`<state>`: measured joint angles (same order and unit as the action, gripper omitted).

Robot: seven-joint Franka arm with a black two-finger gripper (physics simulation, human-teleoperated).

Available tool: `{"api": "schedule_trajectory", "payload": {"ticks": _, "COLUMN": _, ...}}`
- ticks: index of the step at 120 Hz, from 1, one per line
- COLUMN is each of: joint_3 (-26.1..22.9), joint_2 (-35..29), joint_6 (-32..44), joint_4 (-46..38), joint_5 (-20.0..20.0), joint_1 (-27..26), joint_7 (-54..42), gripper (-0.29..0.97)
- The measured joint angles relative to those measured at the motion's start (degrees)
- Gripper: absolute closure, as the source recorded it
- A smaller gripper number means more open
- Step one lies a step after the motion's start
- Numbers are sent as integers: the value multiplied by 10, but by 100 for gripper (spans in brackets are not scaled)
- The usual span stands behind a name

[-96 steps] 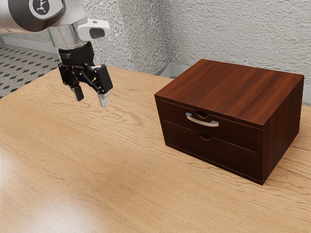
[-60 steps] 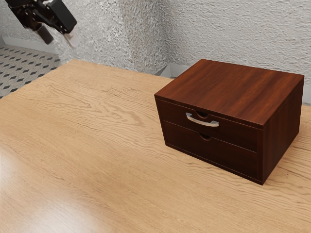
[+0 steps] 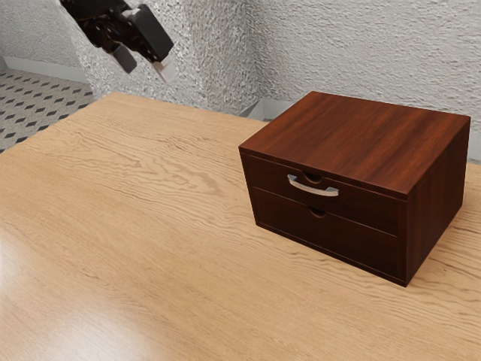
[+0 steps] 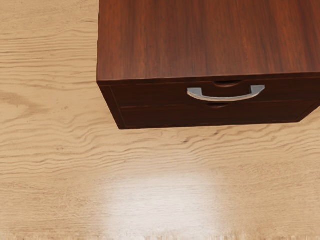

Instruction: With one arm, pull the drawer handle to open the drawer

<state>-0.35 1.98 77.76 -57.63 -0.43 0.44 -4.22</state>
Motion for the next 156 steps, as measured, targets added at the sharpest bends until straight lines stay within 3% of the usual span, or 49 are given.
{"api": "schedule_trajectory", "payload": {"ticks": 11, "joint_3": 0, "joint_2": -16, "joint_6": 22, "joint_4": -74, "joint_5": 1, "joint_1": 3, "joint_7": 0, "gripper": 0}}
{"api": "schedule_trajectory", "payload": {"ticks": 42, "joint_3": -49, "joint_2": -275, "joint_6": 157, "joint_4": -484, "joint_5": 0, "joint_1": 33, "joint_7": 1, "gripper": 0}}
{"api": "schedule_trajectory", "payload": {"ticks": 54, "joint_3": -61, "joint_2": -320, "joint_6": 161, "joint_4": -578, "joint_5": -4, "joint_1": 31, "joint_7": 3, "gripper": 0}}
{"api": "schedule_trajectory", "payload": {"ticks": 65, "joint_3": -71, "joint_2": -325, "joint_6": 159, "joint_4": -591, "joint_5": -1, "joint_1": 23, "joint_7": -36, "gripper": 0}}
{"api": "schedule_trajectory", "payload": {"ticks": 83, "joint_3": -73, "joint_2": -304, "joint_6": 181, "joint_4": -600, "joint_5": 19, "joint_1": 11, "joint_7": -223, "gripper": 0}}
{"api": "schedule_trajectory", "payload": {"ticks": 123, "joint_3": -74, "joint_2": -307, "joint_6": 224, "joint_4": -626, "joint_5": -1, "joint_1": -13, "joint_7": -515, "gripper": 0}}
{"api": "schedule_trajectory", "payload": {"ticks": 156, "joint_3": -112, "joint_2": -219, "joint_6": 285, "joint_4": -548, "joint_5": -30, "joint_1": -31, "joint_7": -656, "gripper": 0}}
